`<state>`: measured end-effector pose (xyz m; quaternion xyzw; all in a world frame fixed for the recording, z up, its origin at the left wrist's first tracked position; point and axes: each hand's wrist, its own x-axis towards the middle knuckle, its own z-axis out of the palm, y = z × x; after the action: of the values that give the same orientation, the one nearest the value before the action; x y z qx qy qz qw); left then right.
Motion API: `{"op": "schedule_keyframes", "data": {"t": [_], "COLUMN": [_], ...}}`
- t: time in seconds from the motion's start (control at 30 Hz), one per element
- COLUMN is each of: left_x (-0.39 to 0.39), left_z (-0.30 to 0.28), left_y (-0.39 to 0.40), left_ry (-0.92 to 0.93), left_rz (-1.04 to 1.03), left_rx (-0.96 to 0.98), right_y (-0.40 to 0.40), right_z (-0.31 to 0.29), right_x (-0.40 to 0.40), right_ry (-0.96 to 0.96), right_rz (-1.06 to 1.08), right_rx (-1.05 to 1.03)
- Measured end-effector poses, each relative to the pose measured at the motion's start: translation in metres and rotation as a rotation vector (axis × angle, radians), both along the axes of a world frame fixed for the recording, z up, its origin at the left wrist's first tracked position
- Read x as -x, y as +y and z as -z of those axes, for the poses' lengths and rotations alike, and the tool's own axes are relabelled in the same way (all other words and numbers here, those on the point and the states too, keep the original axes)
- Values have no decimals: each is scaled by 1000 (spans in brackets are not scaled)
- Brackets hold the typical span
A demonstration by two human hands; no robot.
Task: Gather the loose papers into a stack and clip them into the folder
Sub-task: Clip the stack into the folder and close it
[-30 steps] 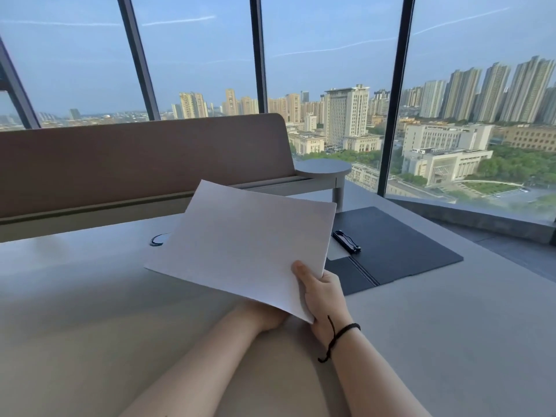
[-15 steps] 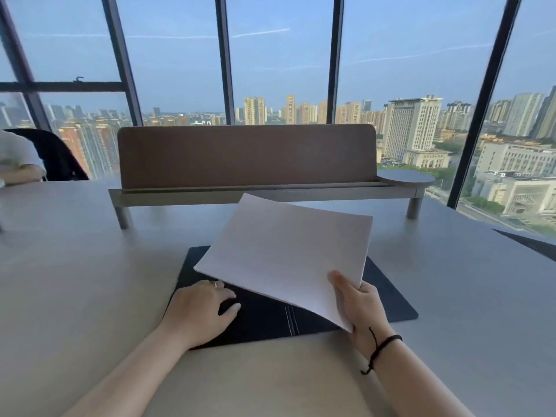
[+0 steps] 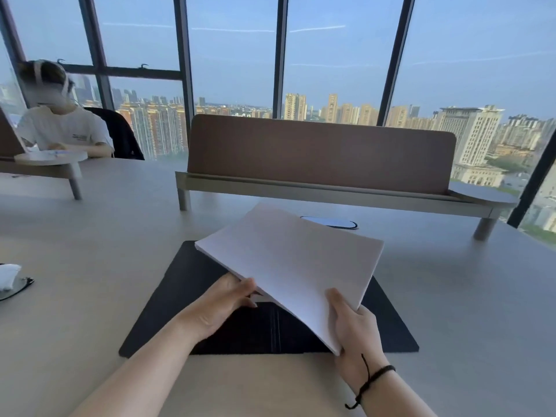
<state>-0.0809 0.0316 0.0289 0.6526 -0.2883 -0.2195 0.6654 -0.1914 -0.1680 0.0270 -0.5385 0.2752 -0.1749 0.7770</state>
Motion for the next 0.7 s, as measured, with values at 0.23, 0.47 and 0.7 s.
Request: {"op": "schedule_keyframes", "data": {"t": [0.23,0.47,0.7], "left_x": [2,-24,-38], "left_z": [-18,-18,-11], "left_y": [-51,-49,-24], "left_ry": [519,443,484], "left_rz": [-306,-369,-236], "left_rx": [291,211,228], "right_y": [9,-19,-107], "right_z": [-2,-12,-40], "right_x": [0,-4,-20], "right_ry": [-45,-81,-101], "right_rz": [22,-210,-437], "right_rx": [-139,-40,-192]}}
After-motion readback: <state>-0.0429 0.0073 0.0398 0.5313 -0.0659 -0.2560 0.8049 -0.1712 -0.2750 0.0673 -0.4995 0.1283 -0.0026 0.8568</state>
